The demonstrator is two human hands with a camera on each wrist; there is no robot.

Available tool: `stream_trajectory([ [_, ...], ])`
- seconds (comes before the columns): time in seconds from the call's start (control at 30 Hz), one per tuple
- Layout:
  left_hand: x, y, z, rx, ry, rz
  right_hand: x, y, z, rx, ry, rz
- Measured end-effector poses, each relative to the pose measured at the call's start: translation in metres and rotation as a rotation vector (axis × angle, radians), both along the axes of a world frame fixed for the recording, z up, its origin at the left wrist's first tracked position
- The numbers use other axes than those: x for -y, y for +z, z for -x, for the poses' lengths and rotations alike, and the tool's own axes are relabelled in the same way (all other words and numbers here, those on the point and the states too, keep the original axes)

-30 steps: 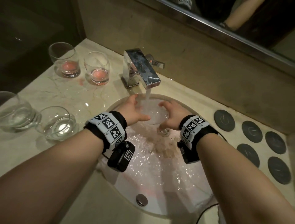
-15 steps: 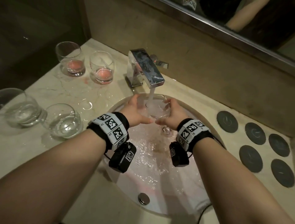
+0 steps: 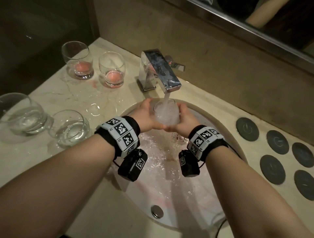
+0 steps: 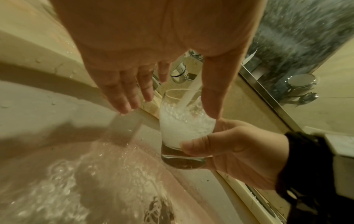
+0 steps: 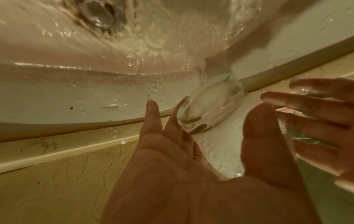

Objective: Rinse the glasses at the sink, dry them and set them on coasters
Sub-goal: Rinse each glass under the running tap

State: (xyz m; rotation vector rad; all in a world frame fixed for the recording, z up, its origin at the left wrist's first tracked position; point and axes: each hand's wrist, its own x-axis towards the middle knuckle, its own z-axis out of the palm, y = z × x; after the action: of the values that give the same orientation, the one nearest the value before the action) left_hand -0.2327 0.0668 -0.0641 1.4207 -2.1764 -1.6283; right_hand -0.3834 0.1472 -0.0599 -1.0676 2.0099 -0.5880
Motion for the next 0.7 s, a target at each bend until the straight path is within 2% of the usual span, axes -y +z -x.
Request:
stream_trajectory([
  [0.37,-0.004,-0.002,0.0,-0.132,0.053,-0.118,-0.008,-0.001,0.002,0.12,0.017,0.0],
  [0.7,0.007,-0.001,-0.007,-0.142,0.07,-0.059,0.01,-0.017,-0.008,0.12,0.032,0.075],
])
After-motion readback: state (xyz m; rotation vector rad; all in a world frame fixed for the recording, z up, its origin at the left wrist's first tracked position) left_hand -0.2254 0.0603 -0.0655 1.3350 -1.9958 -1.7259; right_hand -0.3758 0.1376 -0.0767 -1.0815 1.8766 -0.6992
